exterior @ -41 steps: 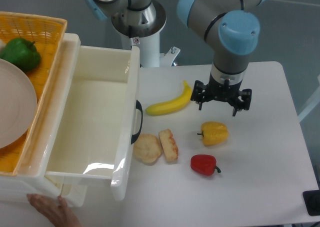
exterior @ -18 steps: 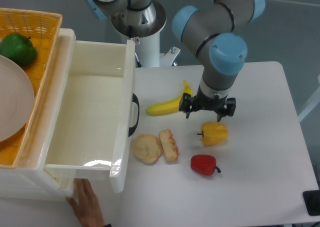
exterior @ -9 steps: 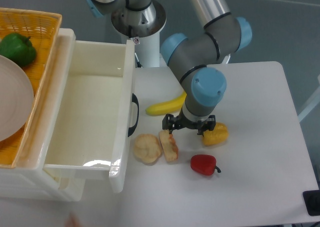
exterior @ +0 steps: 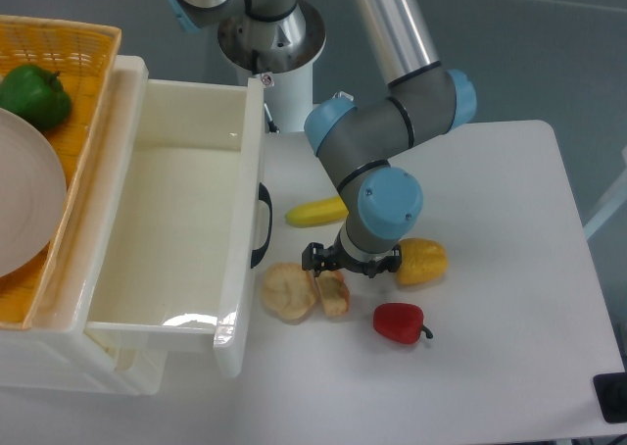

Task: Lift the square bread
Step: 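Lower the gripper onto the square bread slice and close it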

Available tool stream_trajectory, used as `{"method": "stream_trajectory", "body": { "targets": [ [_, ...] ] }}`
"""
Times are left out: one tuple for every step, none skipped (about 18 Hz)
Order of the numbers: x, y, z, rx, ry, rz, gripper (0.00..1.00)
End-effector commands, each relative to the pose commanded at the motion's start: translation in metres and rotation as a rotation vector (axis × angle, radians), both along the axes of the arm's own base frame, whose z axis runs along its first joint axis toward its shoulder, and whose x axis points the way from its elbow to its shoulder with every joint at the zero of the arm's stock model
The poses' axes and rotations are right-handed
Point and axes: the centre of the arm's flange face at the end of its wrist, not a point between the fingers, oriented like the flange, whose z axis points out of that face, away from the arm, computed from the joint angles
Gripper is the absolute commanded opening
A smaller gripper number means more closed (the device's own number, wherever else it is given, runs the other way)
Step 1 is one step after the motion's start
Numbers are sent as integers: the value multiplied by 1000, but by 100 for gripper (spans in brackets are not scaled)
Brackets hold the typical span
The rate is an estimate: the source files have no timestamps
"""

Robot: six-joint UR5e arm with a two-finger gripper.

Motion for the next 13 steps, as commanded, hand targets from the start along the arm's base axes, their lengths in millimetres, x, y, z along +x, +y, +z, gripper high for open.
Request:
{"method": "stream_trajectory", "body": {
  "targets": [
    [0, 1, -1, 3, -1, 0, 100],
    [0, 1, -1, 10, -4, 2, 100],
    [0, 2, -1, 16, -6, 4, 100],
    [0, 2, -2, 16, -11, 5, 100],
    [0, 2, -2, 17, -9, 4, 100],
    [1, 3, -5, 15, -13, 3, 100],
    [4, 7, -6, 15, -13, -6, 99],
    [4, 8, -8, 14, -14, -6, 94],
    [3, 10, -7, 15, -12, -8, 91],
    [3, 11, -8, 15, -13, -9, 91],
    [5, 11, -11, 11, -18, -11, 91],
    [5, 11, -11, 12, -17, -11, 91],
    [6, 12, -11, 12, -17, -14, 91]
  ]
}}
